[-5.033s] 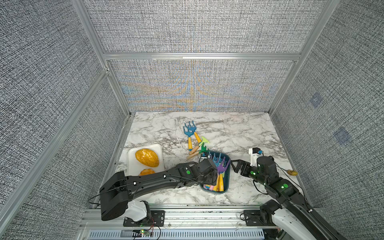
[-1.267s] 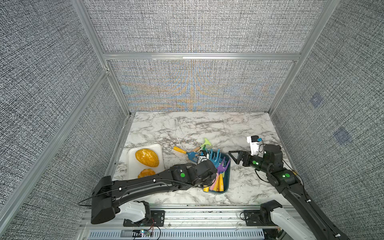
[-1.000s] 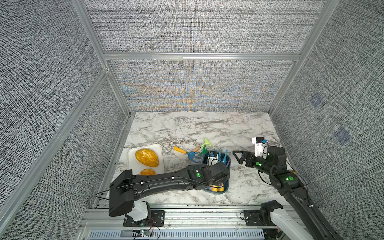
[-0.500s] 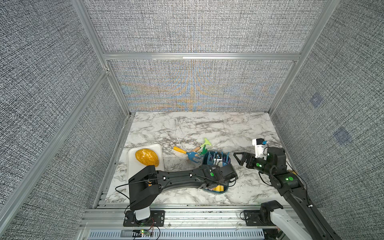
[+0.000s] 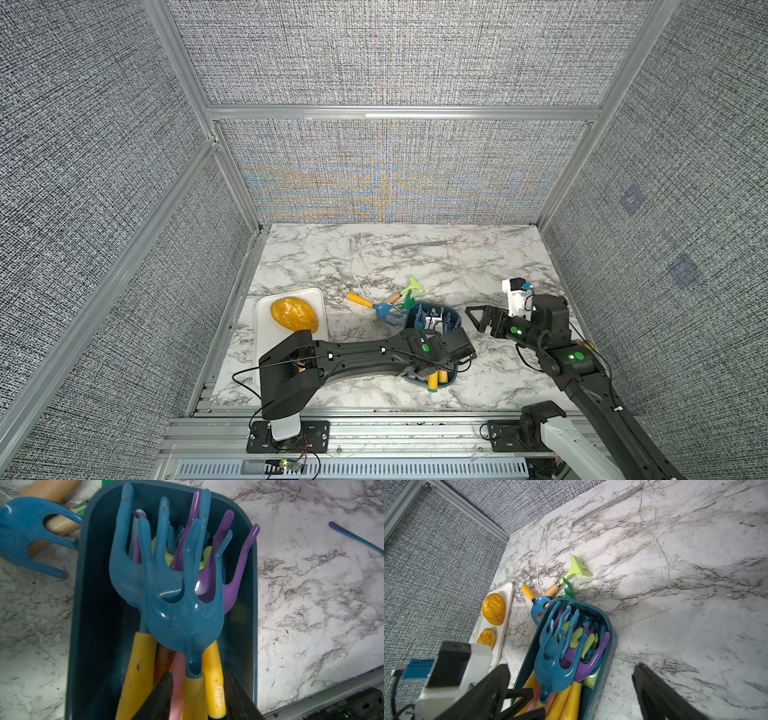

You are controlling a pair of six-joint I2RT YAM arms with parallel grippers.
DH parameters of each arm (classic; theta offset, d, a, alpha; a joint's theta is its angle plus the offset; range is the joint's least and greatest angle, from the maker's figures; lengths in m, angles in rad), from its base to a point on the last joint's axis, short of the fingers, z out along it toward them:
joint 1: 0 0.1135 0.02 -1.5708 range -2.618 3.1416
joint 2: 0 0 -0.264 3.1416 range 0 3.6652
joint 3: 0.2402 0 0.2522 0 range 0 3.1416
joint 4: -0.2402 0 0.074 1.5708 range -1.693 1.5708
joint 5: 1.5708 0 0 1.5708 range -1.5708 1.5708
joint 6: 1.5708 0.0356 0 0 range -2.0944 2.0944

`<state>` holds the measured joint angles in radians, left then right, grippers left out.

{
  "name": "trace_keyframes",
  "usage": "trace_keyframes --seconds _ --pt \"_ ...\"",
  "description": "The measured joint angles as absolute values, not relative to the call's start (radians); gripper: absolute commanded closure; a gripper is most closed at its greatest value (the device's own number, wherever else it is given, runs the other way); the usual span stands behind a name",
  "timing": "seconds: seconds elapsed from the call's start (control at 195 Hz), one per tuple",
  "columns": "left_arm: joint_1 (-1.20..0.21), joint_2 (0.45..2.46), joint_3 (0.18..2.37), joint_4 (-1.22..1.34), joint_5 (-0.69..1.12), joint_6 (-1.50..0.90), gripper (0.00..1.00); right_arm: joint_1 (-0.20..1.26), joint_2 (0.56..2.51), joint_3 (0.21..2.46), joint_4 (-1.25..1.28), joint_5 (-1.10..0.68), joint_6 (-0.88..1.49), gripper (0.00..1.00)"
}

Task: Put the rake into the storage box
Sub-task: Place the rake in the storage box, then pick up the rake at the center of the board.

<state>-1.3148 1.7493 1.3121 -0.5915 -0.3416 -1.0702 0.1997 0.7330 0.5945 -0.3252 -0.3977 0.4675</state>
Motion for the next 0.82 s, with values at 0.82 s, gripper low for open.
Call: trace_keyframes --seconds 0.82 --pt "-0.777 1.361 1.001 -0.647 -0.268 -0.855 0.03 0.44 1.241 0.978 -0.283 -0.434 0.334 0.29"
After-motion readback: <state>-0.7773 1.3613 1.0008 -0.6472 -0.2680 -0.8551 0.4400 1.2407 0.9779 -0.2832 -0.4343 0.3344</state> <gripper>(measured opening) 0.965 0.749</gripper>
